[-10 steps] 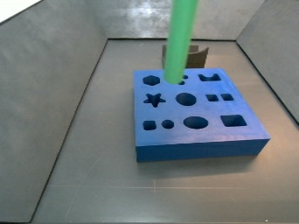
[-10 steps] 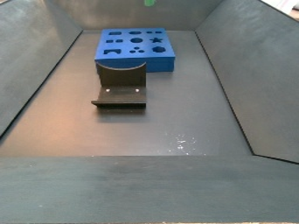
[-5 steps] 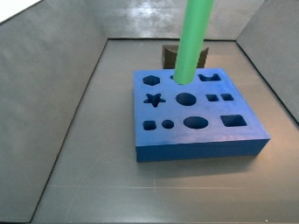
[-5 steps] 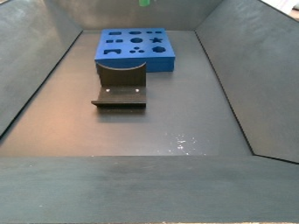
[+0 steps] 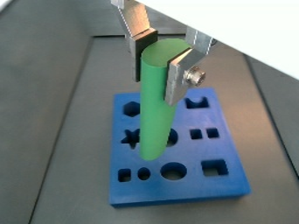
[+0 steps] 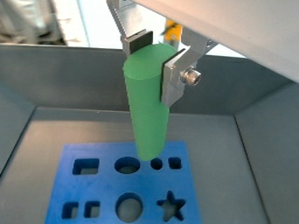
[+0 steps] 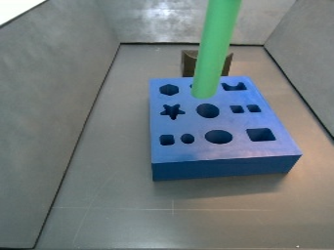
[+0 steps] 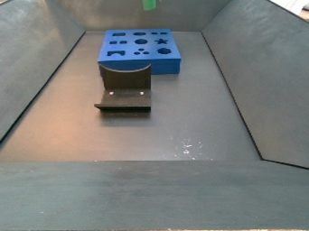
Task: Pick up the oval object. Move up. Place the oval object on the fixture. Regrasp the oval object. Move to above the board. Insert the oval object.
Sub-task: Insert the oval object.
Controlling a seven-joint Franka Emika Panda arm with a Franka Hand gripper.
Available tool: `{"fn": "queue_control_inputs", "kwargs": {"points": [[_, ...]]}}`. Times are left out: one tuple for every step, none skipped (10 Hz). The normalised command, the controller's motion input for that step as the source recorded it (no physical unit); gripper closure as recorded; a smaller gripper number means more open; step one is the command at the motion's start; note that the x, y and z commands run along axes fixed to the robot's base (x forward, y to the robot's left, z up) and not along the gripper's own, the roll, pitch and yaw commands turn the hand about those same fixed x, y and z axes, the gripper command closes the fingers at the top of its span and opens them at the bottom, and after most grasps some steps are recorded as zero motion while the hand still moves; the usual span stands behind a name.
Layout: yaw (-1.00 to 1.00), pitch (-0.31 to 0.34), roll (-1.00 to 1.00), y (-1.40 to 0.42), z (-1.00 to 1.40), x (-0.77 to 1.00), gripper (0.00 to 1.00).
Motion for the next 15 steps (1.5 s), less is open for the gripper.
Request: {"fn": "queue_control_inputs", "kwargs": {"points": [[-0.88, -0.019, 0.02, 0.00, -0.23, 0.16, 1.00], [-0.92, -0.016, 0.01, 0.00, -0.19, 0.12, 1.00], [-0.91, -0.017, 0.00, 0.00, -0.17, 0.13, 1.00], [-0.92, -0.019, 0.00, 0.00, -0.11, 0.13, 1.00], [-0.90, -0.014, 0.00, 0.00, -0.11, 0.15, 1.00], [-0.93, -0.011, 0.00, 0.00, -0.11, 0.11, 1.00], [-0.95, -0.007, 0.00, 0.00, -0.14, 0.08, 1.00], [-0.99, -0.006, 0.00, 0.00, -0.13, 0.03, 1.00], [-0.99, -0.007, 0.00, 0.00, -0.13, 0.04, 1.00], [-0.97, -0.020, 0.00, 0.00, -0.13, 0.06, 1.00], [-0.85, -0.020, 0.00, 0.00, -0.15, 0.20, 1.00], [-0.69, -0.020, 0.02, -0.03, -0.19, 0.39, 1.00], [-0.60, -0.020, 0.05, -0.05, -0.24, 0.49, 1.00], [-0.55, -0.010, 0.05, -0.08, -0.23, 0.53, 1.00], [-0.47, 0.000, 0.05, -0.20, -0.25, 0.54, 1.00]]}}
